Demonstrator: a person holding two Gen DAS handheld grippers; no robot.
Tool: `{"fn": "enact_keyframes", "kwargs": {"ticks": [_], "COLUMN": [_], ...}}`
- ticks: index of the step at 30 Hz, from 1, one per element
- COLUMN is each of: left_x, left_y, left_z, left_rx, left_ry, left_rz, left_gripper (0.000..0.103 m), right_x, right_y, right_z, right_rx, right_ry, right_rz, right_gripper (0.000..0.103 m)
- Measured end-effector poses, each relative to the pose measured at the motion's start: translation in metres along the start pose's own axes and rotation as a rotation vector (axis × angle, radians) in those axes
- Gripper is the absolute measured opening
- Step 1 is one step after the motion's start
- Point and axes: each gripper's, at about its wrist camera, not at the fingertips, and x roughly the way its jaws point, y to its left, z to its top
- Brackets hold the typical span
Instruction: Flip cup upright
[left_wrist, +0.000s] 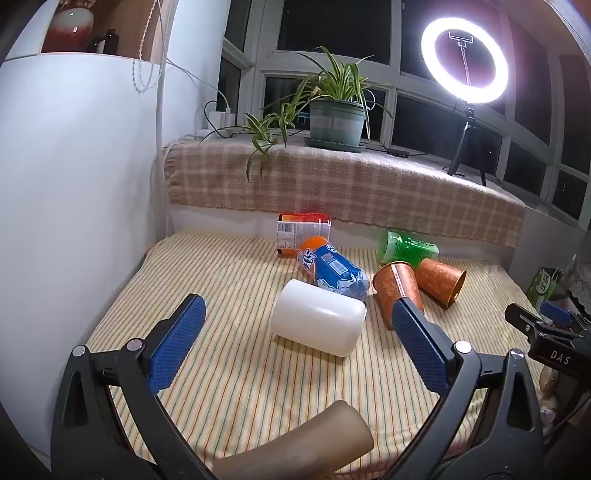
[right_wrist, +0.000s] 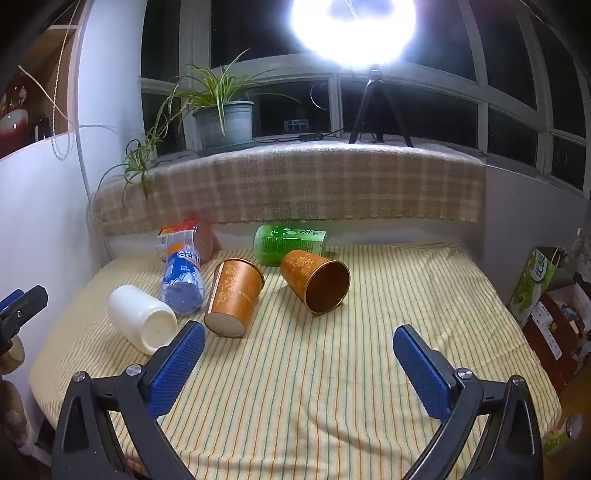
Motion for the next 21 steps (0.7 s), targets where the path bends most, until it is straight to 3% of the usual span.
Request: {"fn": "enact_keyframes", "kwargs": {"ticks": [21], "left_x": [-0.0046], "left_y": [0.0040], "left_z": [0.0030], "left_rx": [0.006], "left_ry": [-0.002], "left_rz": [0.019], "left_gripper": [0.102], "right_x": [-0.0030], "right_y": [-0.0007], "right_z": [0.0033], "right_rx": [-0.001], "right_ry": [-0.028], "right_rz": [-0.029], "right_gripper": [0.103]}}
